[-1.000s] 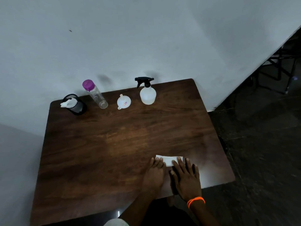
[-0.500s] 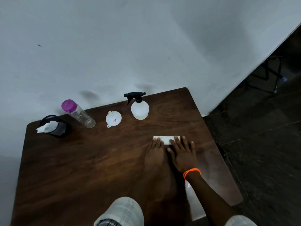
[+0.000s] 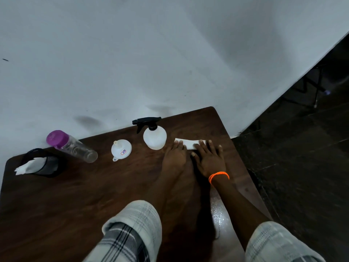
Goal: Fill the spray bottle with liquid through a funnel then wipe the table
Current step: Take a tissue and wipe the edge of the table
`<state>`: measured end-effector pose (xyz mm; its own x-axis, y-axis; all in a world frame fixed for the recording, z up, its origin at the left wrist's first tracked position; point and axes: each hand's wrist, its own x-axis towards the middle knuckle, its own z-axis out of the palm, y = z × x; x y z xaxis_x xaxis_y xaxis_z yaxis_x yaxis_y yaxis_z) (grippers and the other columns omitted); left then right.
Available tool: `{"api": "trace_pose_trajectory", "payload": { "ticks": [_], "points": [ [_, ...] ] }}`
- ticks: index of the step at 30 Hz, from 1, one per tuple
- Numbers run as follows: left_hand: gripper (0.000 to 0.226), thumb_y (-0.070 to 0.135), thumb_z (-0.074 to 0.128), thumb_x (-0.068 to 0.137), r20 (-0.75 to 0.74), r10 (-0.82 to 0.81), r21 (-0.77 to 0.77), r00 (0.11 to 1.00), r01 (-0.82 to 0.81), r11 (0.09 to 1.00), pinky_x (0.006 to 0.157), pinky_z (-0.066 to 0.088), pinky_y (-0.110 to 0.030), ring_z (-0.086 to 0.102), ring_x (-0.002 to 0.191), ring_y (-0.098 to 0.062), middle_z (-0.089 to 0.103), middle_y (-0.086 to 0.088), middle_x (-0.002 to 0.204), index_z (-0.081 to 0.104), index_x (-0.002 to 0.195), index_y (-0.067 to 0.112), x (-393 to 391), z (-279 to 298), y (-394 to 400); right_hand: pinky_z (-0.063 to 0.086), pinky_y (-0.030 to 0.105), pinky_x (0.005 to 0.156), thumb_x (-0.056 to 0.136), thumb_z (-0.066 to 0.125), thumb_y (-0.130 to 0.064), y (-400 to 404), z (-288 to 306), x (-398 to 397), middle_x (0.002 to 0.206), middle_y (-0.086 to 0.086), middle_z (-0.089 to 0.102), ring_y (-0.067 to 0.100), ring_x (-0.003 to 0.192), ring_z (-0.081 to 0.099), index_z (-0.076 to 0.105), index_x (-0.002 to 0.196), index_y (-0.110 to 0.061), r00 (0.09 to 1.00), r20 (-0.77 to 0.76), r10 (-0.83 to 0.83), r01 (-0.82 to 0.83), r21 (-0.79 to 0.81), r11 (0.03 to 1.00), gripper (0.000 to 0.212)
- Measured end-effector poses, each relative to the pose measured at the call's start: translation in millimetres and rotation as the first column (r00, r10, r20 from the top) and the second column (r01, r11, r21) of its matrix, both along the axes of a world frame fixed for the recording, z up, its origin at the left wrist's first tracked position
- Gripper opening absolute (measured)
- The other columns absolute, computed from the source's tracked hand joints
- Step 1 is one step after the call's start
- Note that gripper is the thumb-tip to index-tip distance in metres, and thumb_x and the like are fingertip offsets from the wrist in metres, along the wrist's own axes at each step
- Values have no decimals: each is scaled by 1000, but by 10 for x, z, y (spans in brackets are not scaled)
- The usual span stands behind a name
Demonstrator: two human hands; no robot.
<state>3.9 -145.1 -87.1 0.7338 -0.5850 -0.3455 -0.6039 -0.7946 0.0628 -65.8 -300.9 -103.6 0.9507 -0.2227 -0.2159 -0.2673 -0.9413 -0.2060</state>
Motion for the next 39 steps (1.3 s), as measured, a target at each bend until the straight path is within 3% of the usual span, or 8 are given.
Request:
{"api": "trace_pose_trajectory", "payload": {
  "ticks": [8, 17, 22, 30, 35, 37, 39],
  "points": [
    [55, 26, 32, 107, -23, -99, 66, 995, 101, 993, 122, 17, -42, 14, 154, -29, 14, -14, 167, 22, 159, 8, -61, 106, -209, -3, 54, 125, 105, 26, -59, -114, 88, -270, 168, -8, 26, 23, 159, 7, 33, 157, -35, 996, -39, -78, 79, 24, 997, 57],
    [58, 29, 26, 108, -78, -160, 101, 984, 167, 981, 125, 5, -41, 0, 156, -27, 2, -12, 169, 10, 160, 8, -894, 144, -313, -3, 50, 126, 105, 23, -59, -115, 135, -1145, 171, -7, 15, 19, 159, 1, 25, 160, -35, 981, -90, -171, 176, 49, 983, 60],
    [56, 23, 27, 107, -117, -163, 36, 980, 168, 985, 124, 7, -38, 1, 156, -24, 5, -10, 169, 14, 160, 10, -1466, 163, -203, 1, 47, 126, 98, 10, -63, -42, 139, -1774, 168, 1, 24, 21, 159, 8, 34, 158, -30, 988, -56, -147, 149, 35, 988, 73],
    [56, 25, 33, 105, -182, -102, -43, 978, 95, 995, 123, 9, -34, 7, 156, -20, 12, -5, 168, 25, 159, 14, -2322, 272, 84, 11, 42, 124, 102, 28, -57, 229, 144, -2644, 155, 11, 49, 25, 149, 38, 52, 149, -17, 997, -37, -69, 69, -1, 998, 66],
    [53, 23, 30, 106, -206, -82, -12, 975, 82, 997, 123, 7, -33, 7, 156, -19, 12, -5, 168, 25, 158, 15, -2755, 255, 252, 13, 43, 124, 103, 34, -57, 413, 125, -3093, 155, 14, 48, 26, 150, 37, 48, 151, -11, 998, -59, -33, 32, -12, 999, 67],
    [55, 26, 22, 104, -199, -71, -32, 977, 66, 997, 124, 8, -33, 7, 156, -18, 12, -3, 168, 27, 158, 15, -2876, 236, 340, 14, 44, 123, 103, 33, -57, 495, 133, -3218, 156, 14, 47, 26, 150, 37, 48, 151, -12, 998, -60, -23, 22, -13, 1000, 67],
    [78, 34, -2, 89, -191, -69, -74, 979, 55, 996, 124, 8, -33, 11, 155, -18, 17, -4, 168, 31, 157, 15, -2987, 228, 456, 18, 45, 121, 102, 34, -57, 595, 156, -3325, 154, 14, 49, 27, 148, 40, 51, 149, -12, 999, -55, -4, 3, -11, 1000, 67]
  ]
}}
